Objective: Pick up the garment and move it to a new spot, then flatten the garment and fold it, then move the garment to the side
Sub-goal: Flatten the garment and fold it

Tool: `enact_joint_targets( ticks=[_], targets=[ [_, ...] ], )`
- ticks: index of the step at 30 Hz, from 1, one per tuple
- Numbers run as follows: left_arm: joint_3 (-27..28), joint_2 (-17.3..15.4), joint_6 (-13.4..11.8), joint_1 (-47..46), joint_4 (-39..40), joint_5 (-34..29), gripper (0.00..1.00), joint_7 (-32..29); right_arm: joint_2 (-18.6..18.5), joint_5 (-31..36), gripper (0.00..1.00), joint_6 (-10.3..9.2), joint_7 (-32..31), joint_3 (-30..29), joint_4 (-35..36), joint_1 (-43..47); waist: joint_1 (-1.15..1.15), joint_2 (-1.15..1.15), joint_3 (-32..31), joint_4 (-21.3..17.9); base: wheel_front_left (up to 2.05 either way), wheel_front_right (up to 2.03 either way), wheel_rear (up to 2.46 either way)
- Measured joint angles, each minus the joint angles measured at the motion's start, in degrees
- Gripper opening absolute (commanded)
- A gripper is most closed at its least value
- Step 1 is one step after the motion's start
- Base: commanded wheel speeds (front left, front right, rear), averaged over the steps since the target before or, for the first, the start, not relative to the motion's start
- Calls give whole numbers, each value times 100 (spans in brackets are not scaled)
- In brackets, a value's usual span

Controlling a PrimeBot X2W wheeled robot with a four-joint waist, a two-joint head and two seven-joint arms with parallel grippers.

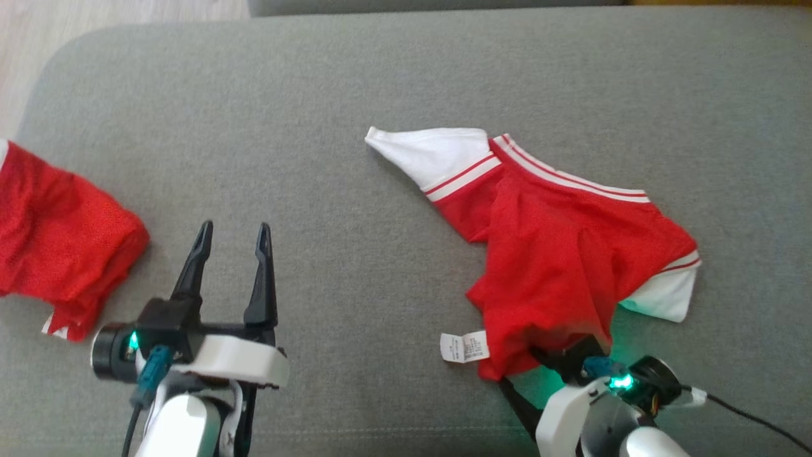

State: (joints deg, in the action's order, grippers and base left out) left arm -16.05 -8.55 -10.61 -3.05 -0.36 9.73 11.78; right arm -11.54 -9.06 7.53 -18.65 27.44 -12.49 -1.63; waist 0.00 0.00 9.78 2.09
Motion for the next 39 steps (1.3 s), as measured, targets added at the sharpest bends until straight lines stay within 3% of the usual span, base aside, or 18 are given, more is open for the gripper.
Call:
enact_joint_targets(
  ticks=[2, 4, 10, 16, 19, 23, 31, 38, 39],
  targets=[
    [-7, 15, 0, -70, -24, 0, 100, 31, 13, 19, 100, 0, -1, 15, -116, -91, 0, 0, 71, 47, 0, 0, 0],
    [-8, 27, 0, -116, -64, 0, 100, 56, 18, 8, 0, 0, 0, 40, -193, -183, 0, 0, 117, 92, 0, 0, 0],
    [-5, 47, -8, -119, -157, 1, 100, 113, 18, -307, 0, 0, 433, 73, -154, -234, 0, 0, 95, 110, 0, 0, 0],
    [2, 44, -57, -112, -158, 3, 100, 143, -8, -599, 0, 0, 877, 59, 864, -225, 0, 0, -8, -44, 0, 0, 0],
    [5, 40, -57, -112, -158, 21, 100, 144, -12, -661, 0, 0, 945, -316, 1337, -226, 0, 0, -46, -149, 0, 0, 0],
    [3, 34, -79, -111, -155, 55, 100, 144, 11, -727, 0, 0, 944, -1250, 1635, -248, 0, 0, -57, -292, 0, 0, 0],
    [-18, 27, -79, -124, -141, 54, 100, 143, 69, -783, 0, 0, 798, -2969, 1073, -508, 0, 0, 115, -372, 0, 0, 0],
    [-53, 14, -75, -379, -110, 53, 100, 142, 193, -1245, 0, 0, 1011, -3751, -162, -1098, 0, 0, 433, -342, 0, 0, 0],
    [-56, 14, -75, -411, -110, 53, 100, 142, 183, -1328, 18, 0, 1084, -3810, -333, -1207, 0, 0, 476, -336, 0, 0, 0]
  ],
)
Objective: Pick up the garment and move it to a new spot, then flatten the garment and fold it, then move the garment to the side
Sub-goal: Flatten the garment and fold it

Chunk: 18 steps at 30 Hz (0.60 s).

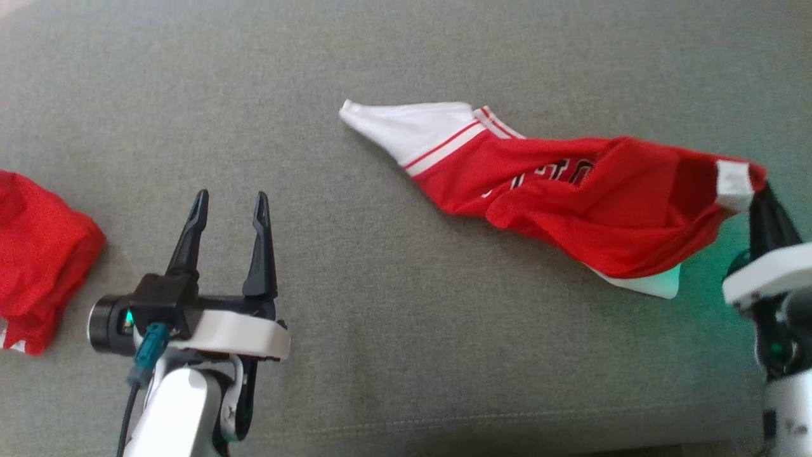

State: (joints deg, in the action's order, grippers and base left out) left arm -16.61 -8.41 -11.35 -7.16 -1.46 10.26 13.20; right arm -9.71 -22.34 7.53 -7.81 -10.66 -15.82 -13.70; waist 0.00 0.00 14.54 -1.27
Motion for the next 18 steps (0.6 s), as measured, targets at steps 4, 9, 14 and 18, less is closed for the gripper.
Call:
enact_joint_targets(
  ticks=[4, 9, 14, 18],
  targets=[
    [-46, -2, 0, -77, -1, -1, 100, 0, -100, -198, 100, 0, 337, -23, -597, -489, 0, 0, 150, 21, 0, 0, 0],
    [-109, -2, 0, -164, -18, -2, 100, 0, -335, -164, 100, 0, 1003, 105, -977, -828, 0, 0, 178, 29, 0, 0, 0],
    [-107, -9, -8, -152, -70, -1, 100, 1, -398, 145, 100, 0, 1585, 430, -823, -749, 0, 0, -5, 21, 0, 0, 0],
    [-97, -38, -37, -98, -79, 1, 100, 10, -394, 344, 100, 0, 1685, 731, -222, -404, 0, 0, -214, 5, 0, 0, 0]
  ],
)
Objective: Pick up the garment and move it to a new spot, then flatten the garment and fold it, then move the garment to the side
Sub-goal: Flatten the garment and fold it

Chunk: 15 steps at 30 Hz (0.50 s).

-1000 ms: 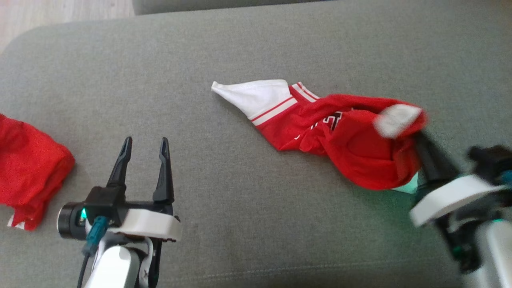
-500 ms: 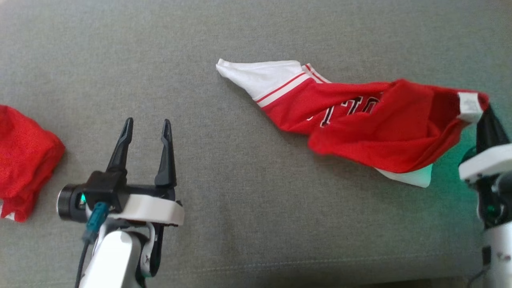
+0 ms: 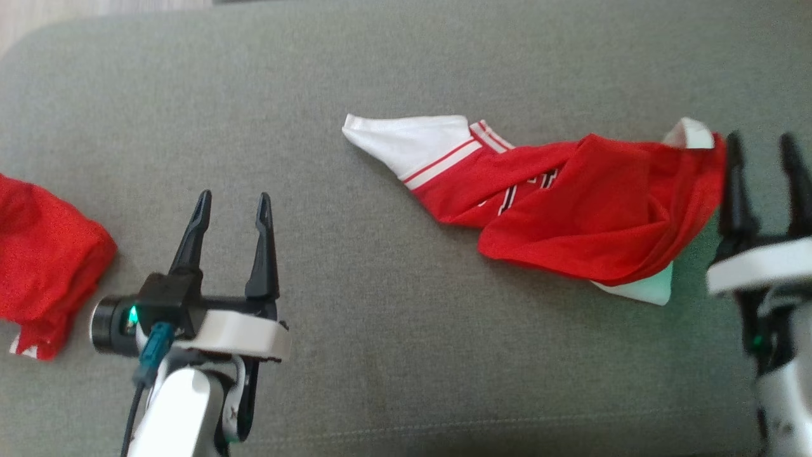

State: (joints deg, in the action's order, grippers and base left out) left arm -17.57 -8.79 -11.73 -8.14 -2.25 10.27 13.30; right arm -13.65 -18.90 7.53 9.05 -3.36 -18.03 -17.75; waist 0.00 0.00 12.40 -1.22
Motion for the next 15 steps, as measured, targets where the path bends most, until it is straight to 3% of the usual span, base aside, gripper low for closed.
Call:
enact_joint_targets(
  ticks=[5, 15],
  targets=[
    [25, -37, -64, 209, 5, 9, 100, 19, 120, 127, 100, 0, -254, 288, 904, 805, 0, 0, -279, -23, 0, 0, 0],
    [135, -178, -146, 632, 74, 102, 100, -16, 754, 345, 100, 0, -992, 271, 2473, 2169, 0, 0, -670, -81, 0, 0, 0]
  ],
)
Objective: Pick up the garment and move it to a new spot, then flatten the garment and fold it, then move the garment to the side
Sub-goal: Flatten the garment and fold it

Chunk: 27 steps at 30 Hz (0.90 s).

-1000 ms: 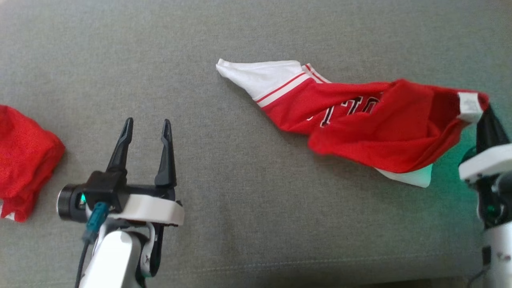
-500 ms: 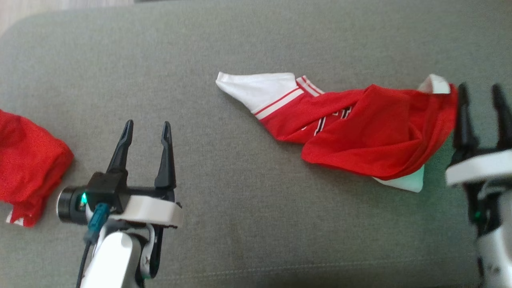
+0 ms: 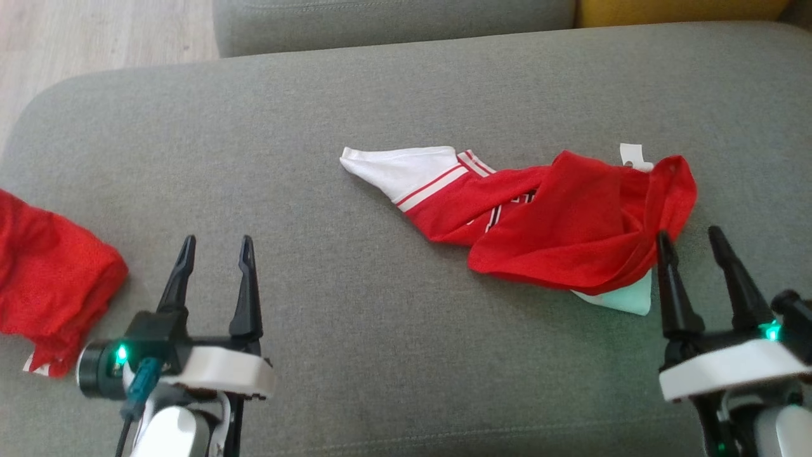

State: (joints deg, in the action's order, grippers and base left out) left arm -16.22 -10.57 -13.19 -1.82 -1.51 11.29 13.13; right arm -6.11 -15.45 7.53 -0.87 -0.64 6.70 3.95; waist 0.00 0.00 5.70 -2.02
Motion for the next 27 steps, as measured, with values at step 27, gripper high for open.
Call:
enact_joint_targets(
  ticks=[27],
  targets=[
    [-47, -47, -96, 32, 126, 46, 100, -53, 77, 42, 100, 0, -534, 188, 155, 133, 0, 0, 141, 23, 0, 0, 0]
  ],
)
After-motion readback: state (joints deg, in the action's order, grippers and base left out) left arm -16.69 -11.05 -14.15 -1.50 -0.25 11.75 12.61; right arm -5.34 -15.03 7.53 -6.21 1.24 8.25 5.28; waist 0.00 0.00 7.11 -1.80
